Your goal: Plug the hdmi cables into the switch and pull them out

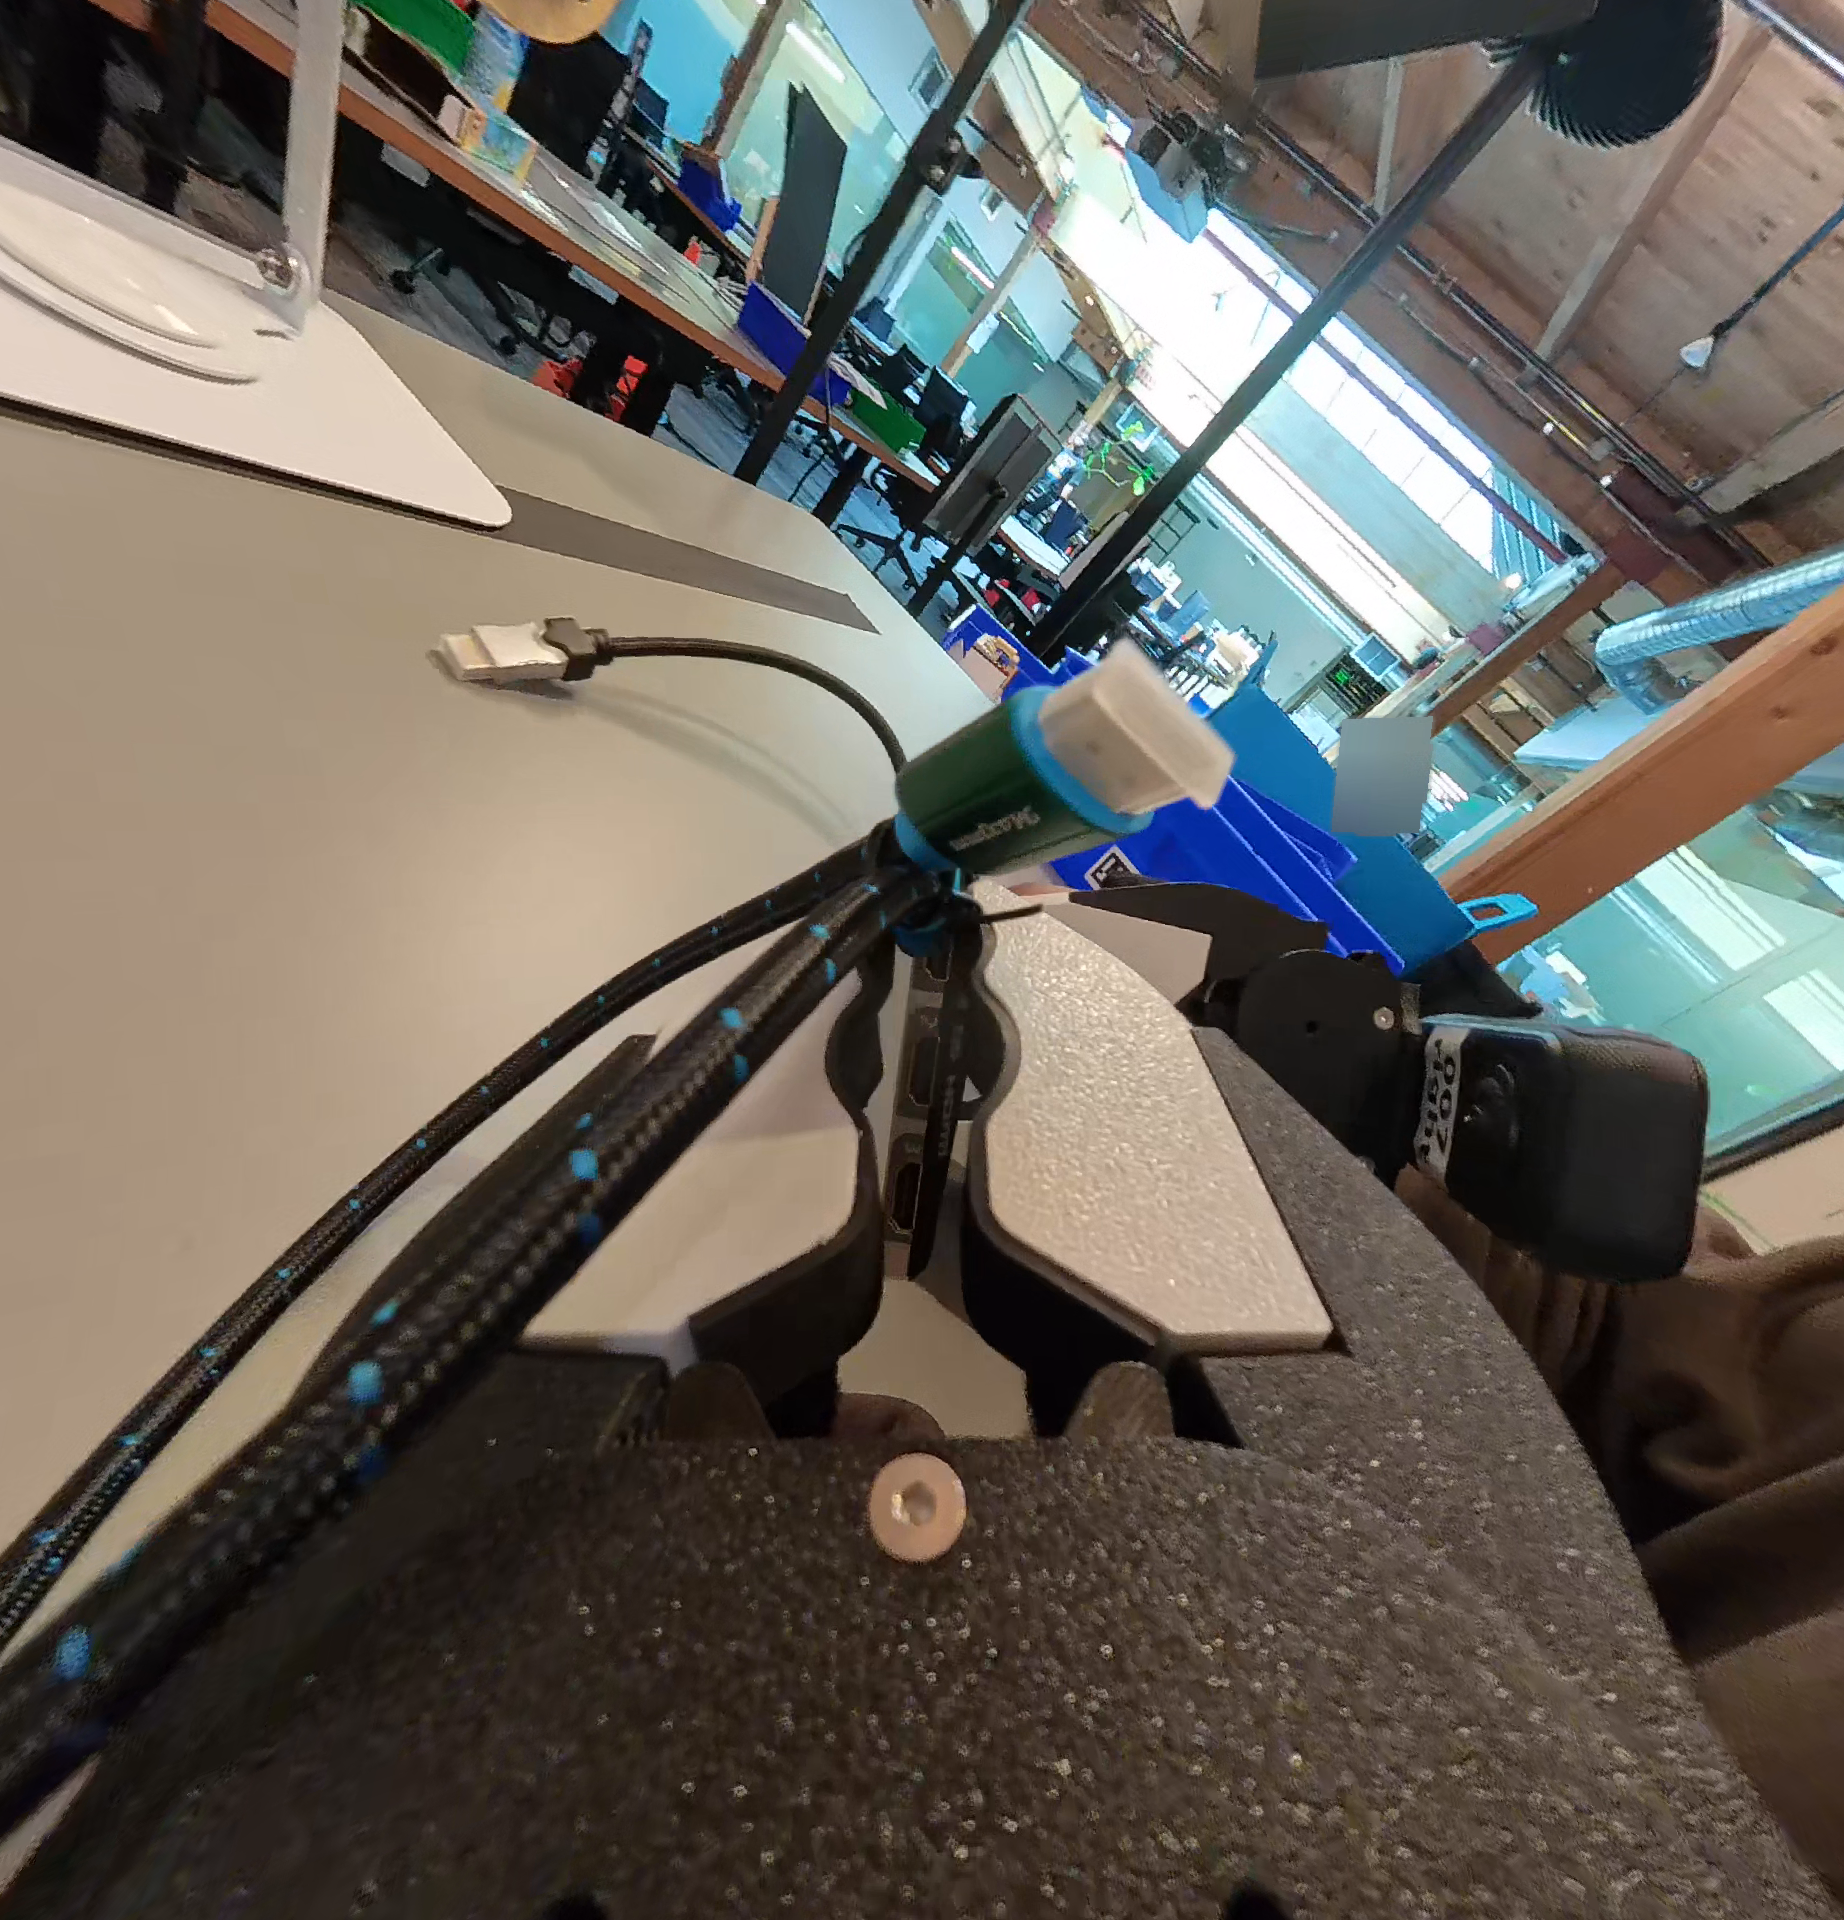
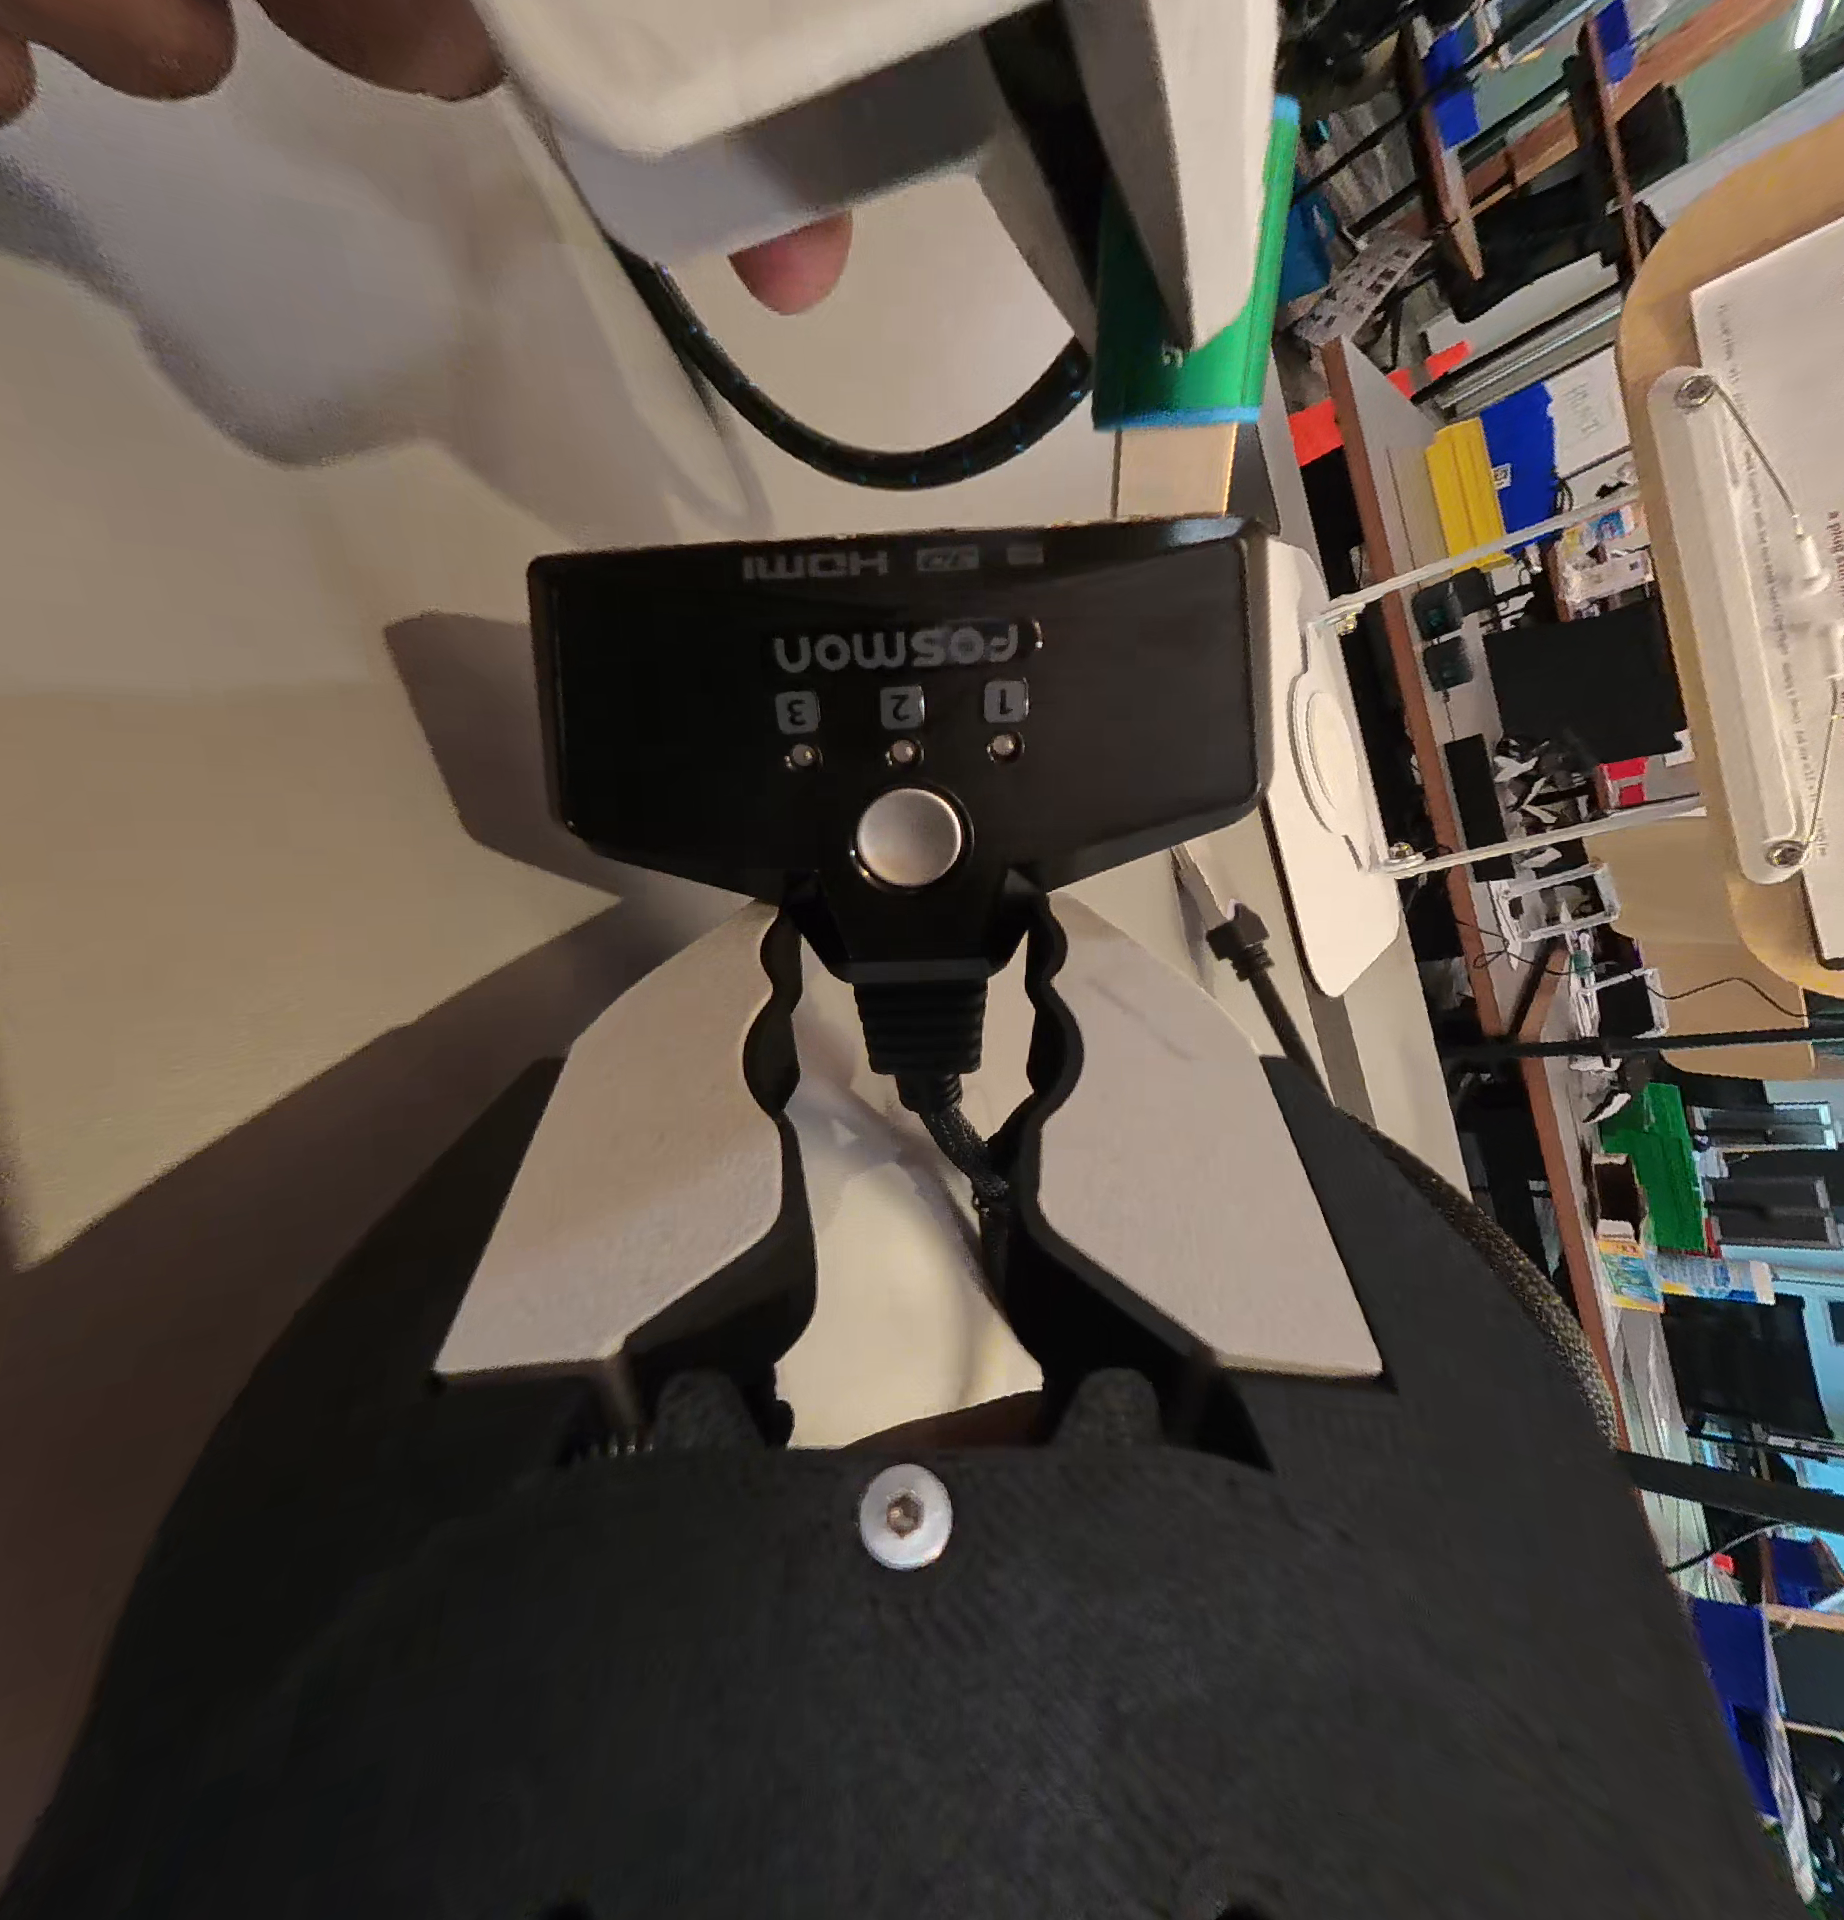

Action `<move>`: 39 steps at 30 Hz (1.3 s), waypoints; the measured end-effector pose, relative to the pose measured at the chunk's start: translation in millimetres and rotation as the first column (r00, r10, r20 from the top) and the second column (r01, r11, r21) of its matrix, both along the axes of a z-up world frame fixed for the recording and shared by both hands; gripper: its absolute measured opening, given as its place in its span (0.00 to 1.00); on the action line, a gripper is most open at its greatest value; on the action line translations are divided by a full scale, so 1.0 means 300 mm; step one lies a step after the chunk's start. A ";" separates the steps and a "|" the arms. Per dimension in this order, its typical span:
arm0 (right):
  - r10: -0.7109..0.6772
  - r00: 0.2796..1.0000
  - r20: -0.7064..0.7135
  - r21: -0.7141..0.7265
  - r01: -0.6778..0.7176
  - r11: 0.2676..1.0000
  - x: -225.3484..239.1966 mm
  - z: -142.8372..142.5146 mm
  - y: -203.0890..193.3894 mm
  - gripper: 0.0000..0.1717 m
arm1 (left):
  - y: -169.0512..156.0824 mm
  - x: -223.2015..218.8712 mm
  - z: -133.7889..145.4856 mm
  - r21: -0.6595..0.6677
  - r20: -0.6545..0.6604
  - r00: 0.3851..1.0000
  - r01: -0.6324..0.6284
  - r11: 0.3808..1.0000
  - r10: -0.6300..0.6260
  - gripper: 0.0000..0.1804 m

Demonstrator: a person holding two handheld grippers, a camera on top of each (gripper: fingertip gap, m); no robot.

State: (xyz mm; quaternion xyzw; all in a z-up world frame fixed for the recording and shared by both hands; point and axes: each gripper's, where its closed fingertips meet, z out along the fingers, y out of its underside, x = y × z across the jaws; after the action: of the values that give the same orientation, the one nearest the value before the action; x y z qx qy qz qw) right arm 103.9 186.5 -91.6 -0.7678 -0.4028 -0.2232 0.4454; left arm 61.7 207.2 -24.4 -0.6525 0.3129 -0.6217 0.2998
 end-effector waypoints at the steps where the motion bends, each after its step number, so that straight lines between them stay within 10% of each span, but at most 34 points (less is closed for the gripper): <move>1: -0.001 1.000 -0.001 0.003 0.001 1.000 0.002 0.000 0.000 0.25 | -0.003 -0.001 -0.001 0.009 -0.005 1.000 0.008 1.000 -0.008 0.06; 39: 0.000 0.987 0.161 0.209 -0.035 0.977 -0.007 0.092 -0.002 0.24 | -0.064 -0.025 0.058 0.198 -0.007 0.999 0.039 0.979 -0.038 0.06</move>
State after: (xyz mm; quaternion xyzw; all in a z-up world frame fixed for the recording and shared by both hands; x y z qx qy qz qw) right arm 101.9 186.0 -64.0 -0.6921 -0.4181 -0.3217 0.4927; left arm 54.2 187.9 -7.0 -0.6143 0.3864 -0.5919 0.3507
